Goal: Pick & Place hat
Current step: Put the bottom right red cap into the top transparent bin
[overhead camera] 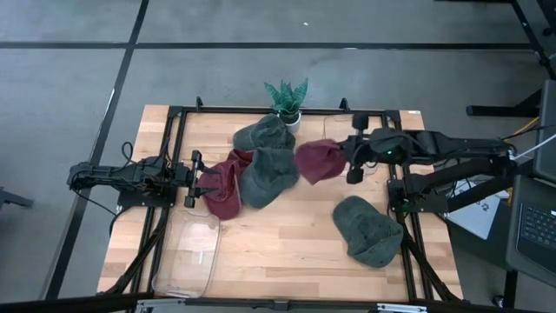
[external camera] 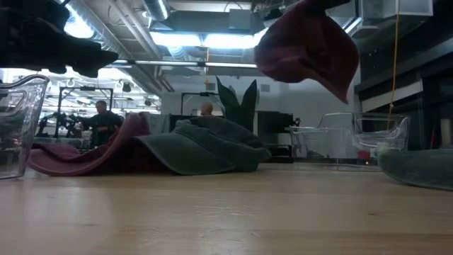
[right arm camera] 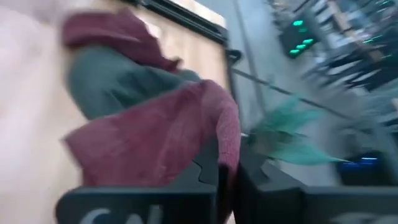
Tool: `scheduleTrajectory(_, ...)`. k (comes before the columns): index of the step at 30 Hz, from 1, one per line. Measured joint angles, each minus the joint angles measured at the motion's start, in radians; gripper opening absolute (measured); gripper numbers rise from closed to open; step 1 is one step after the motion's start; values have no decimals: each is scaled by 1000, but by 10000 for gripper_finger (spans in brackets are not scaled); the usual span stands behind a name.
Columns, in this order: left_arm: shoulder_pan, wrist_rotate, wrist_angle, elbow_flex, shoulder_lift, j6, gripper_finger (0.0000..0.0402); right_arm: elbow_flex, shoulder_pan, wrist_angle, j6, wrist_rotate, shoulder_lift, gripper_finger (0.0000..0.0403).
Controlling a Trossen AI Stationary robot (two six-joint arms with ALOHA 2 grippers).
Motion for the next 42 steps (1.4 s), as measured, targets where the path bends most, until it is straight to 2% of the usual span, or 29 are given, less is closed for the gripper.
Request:
scheduleTrajectory(6,0,0,0,0,0,0,228,0,-41,-65,-185,106,-22,25)
scheduleTrajectory(10,0,0,0,0,0,0,230,0,-77,-119,-227,108,-23,25)
scheduleTrajectory(15,0,0,0,0,0,0,229,-17,-148,-159,-227,62,-23,9)
scheduleTrajectory(22,0,0,0,0,0,0,230,-99,-286,-152,-277,-62,-23,27)
scheduleTrajectory(26,0,0,0,0,0,0,229,-158,-354,-107,-323,-76,-23,12)
scheduleTrajectory(29,0,0,0,0,0,0,229,-198,-393,-46,-346,-154,-23,9)
scheduleTrajectory(32,0,0,0,0,0,0,230,-247,-414,37,-350,-220,-23,22)
scheduleTrajectory(37,0,0,0,0,0,0,228,-316,-439,154,-351,-228,-23,54)
scheduleTrajectory(42,0,0,0,0,0,0,230,-357,-460,198,-350,-227,-23,60)
